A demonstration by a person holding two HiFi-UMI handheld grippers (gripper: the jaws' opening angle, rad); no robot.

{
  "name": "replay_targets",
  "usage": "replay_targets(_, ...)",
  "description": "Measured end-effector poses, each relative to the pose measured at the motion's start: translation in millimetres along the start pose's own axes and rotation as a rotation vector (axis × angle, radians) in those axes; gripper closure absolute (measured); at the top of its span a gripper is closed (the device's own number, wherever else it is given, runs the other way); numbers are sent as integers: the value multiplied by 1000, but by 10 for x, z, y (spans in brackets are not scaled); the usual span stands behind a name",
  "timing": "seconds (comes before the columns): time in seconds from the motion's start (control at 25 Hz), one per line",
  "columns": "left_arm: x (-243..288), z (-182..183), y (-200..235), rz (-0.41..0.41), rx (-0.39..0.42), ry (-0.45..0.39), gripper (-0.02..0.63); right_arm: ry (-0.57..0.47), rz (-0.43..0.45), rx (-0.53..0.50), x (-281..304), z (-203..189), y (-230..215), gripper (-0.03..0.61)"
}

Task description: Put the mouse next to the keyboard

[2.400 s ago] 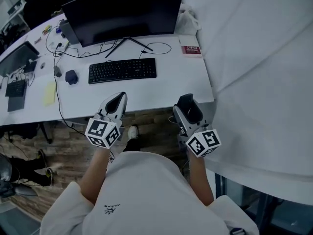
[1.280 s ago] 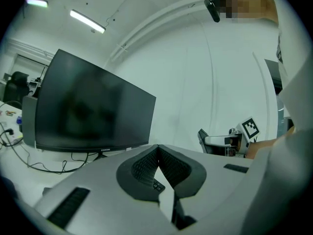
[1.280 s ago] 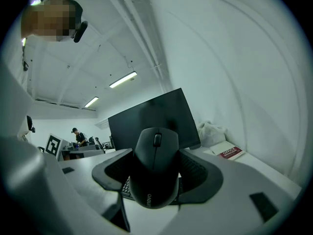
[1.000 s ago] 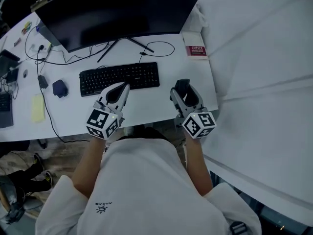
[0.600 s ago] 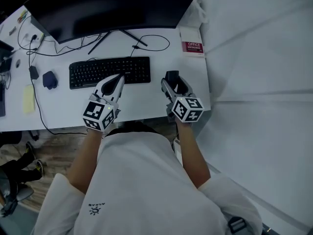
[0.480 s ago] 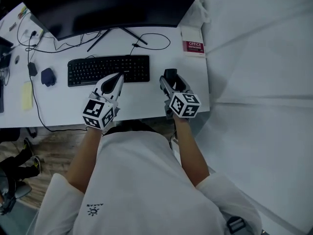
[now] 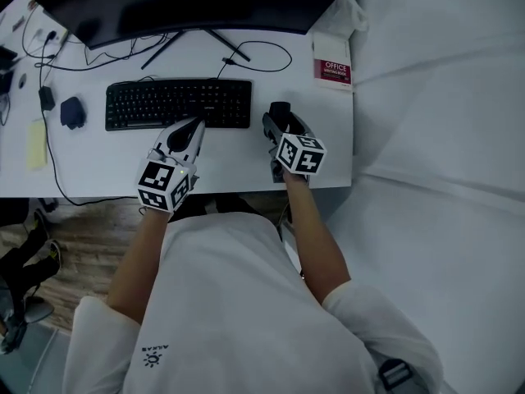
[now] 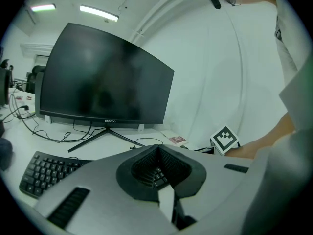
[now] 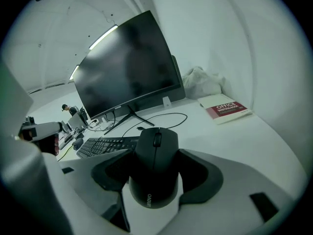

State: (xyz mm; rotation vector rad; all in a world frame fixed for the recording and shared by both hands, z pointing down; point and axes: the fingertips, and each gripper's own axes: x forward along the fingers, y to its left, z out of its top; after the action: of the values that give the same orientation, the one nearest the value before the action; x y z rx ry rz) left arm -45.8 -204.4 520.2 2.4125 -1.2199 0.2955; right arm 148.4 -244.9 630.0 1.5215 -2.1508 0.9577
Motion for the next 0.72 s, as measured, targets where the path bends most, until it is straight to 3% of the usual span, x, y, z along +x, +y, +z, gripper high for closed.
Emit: replay_targets(0.72,151,-153,38,10,-40,41,601,169,-58,-55,383,-172,-145,282)
